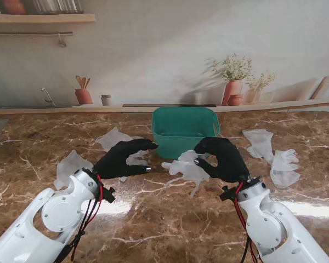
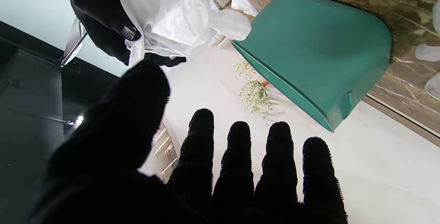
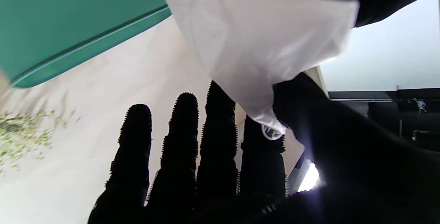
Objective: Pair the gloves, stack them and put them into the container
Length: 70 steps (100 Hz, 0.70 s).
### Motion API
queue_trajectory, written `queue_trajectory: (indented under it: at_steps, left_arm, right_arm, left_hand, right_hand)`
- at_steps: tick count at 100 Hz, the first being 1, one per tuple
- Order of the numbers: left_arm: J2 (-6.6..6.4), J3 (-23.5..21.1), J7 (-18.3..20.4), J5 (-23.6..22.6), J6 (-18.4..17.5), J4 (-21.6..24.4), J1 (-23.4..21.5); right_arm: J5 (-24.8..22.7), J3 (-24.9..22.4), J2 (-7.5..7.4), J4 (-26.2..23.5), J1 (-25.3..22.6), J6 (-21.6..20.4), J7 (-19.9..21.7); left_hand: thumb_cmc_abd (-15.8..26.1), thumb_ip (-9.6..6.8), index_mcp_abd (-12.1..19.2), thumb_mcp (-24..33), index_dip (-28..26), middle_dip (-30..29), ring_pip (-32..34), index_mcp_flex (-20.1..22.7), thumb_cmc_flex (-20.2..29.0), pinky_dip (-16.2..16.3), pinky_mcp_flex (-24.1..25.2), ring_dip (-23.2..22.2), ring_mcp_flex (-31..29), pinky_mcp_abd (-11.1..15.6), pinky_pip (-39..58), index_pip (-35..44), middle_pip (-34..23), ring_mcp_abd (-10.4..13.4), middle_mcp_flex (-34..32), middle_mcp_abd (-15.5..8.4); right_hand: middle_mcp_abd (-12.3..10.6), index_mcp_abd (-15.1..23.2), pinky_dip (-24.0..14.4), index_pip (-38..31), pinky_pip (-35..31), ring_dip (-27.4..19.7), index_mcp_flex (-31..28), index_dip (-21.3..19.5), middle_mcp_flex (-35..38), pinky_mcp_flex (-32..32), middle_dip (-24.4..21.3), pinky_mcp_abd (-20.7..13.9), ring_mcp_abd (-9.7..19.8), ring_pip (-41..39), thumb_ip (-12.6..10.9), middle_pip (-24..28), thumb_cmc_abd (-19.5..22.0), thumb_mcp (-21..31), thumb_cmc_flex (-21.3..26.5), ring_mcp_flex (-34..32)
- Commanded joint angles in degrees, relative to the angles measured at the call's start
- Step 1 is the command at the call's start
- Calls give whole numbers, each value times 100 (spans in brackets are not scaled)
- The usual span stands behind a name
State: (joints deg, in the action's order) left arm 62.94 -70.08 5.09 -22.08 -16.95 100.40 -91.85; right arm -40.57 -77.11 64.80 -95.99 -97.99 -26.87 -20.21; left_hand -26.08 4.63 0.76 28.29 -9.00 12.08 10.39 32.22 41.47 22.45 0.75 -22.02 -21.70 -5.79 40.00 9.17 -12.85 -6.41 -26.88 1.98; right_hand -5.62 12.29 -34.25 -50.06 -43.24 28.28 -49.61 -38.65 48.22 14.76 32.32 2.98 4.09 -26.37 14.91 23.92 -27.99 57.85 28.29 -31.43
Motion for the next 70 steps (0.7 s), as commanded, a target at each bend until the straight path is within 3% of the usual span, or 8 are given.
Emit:
queue_trajectory:
  at_steps: [1,27,41,70]
  left_arm:
    - [-22,35,96,84,34,98,-55]
    - [-94,-56,611,619,269,239,-149]
    - [-111,-101,699,646,336,347,-192]
    - [-159,47,956,674,453,295,2]
  right_arm:
    - [47,131,71,-34,28,-88,122]
    - [156,415,55,-100,149,-394,310]
    - [214,505,40,-130,182,-494,435]
    - [333,671,21,-183,222,-592,611]
  left_hand:
    - [-62,215,105,182,49,65,-11,-37,-280,223,153,-56,60,-88,-31,43,-81,2,-120,-10]
    - [-77,212,-196,38,53,37,-88,-72,-334,337,278,-67,245,-151,-262,25,-26,-56,-34,-7]
    - [-87,206,-311,-76,44,36,-100,11,-412,410,298,-80,253,-209,-358,52,-34,-66,-69,2]
    - [147,134,-13,-528,-311,68,-168,105,-262,706,328,-107,352,-340,-955,566,36,-72,-32,10]
  right_hand:
    - [-150,424,-120,-102,3,-113,-80,-12,-61,19,-57,15,238,99,129,-102,-17,227,367,-47]
    - [-158,518,-137,-149,-25,-124,-92,-136,-89,46,-58,19,255,115,102,-119,-56,319,393,-13]
    - [-139,564,-140,-138,-32,-141,-108,-185,-97,49,-67,22,261,142,101,-138,-75,358,403,12]
    - [-149,634,-141,-94,-38,-184,-133,-247,-61,57,-84,42,256,197,112,-172,-79,378,401,7]
